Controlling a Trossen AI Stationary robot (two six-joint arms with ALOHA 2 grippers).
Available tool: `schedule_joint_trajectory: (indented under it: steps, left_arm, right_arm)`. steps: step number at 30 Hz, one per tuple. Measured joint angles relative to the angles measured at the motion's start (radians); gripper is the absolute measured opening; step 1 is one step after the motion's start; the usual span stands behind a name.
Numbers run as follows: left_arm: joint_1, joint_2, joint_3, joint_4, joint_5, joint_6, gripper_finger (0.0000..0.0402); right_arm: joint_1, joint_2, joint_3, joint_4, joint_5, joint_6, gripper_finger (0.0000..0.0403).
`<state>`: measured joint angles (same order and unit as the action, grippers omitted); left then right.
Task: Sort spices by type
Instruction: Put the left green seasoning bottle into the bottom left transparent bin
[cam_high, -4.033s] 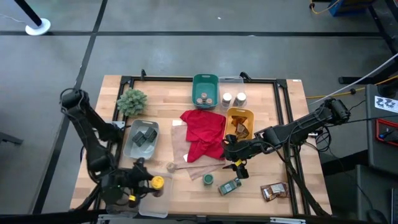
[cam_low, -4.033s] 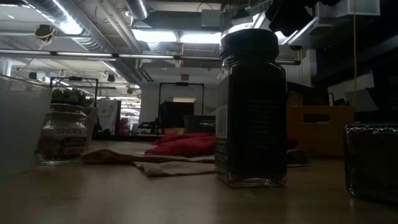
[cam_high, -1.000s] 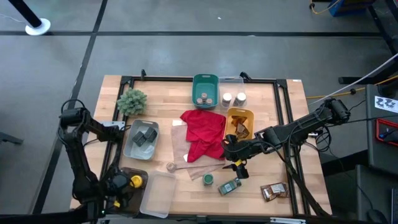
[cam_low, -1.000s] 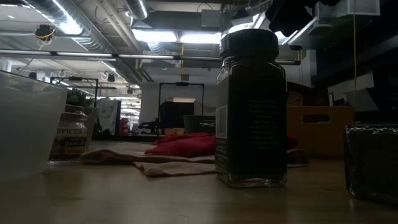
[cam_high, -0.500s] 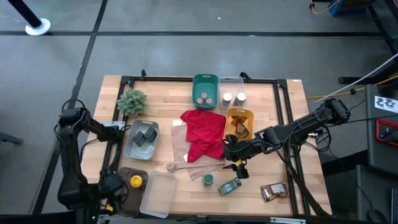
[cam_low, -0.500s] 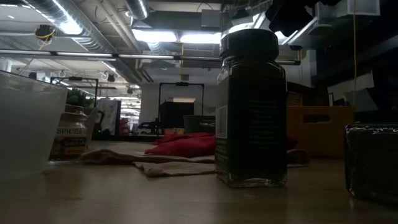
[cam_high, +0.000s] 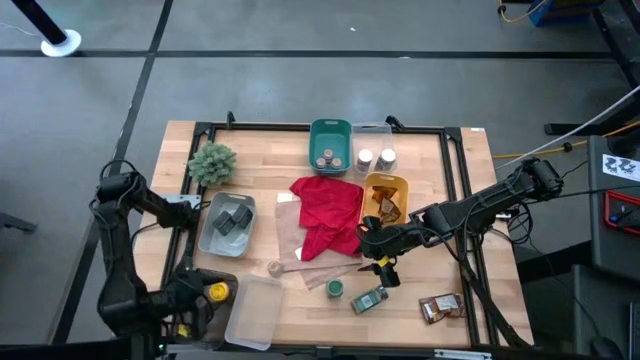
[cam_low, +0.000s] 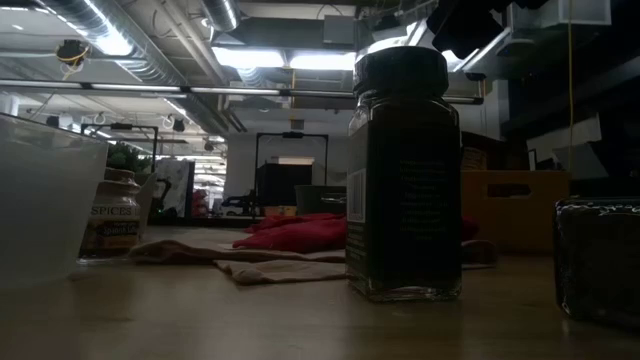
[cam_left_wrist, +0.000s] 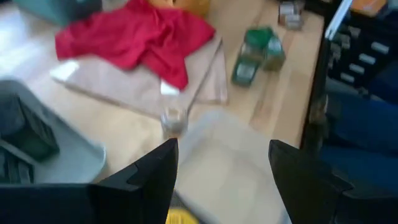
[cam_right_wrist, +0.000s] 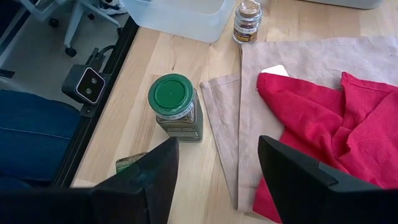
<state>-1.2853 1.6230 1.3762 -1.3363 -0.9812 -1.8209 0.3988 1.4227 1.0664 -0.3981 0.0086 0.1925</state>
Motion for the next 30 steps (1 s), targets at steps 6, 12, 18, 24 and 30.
schedule_joint_trajectory:
  steps: [6,12,18,24,30]
  left_arm:
    - [0.076,0.000,0.000,0.013,-0.073,0.122,0.0235]
    - [0.159,0.000,0.000,0.095,-0.118,0.212,0.0235]
    - [0.236,0.000,0.000,0.178,-0.119,0.312,0.0235]
    - [0.307,0.000,-0.003,0.251,-0.120,0.362,0.0235]
    - [0.375,0.000,-0.031,0.395,-0.126,0.424,0.0235]
  right_arm:
    - [0.000,0.000,0.000,0.000,0.000,0.000,0.0221]
    - [0.000,0.000,0.000,0.012,0.000,0.000,0.0221]
    - [0.000,0.000,0.000,0.014,0.000,0.000,0.0221]
    - [0.000,0.000,0.000,0.029,0.000,0.000,0.0221]
    - [0.000,0.000,0.000,0.048,0.000,0.017,0.0221]
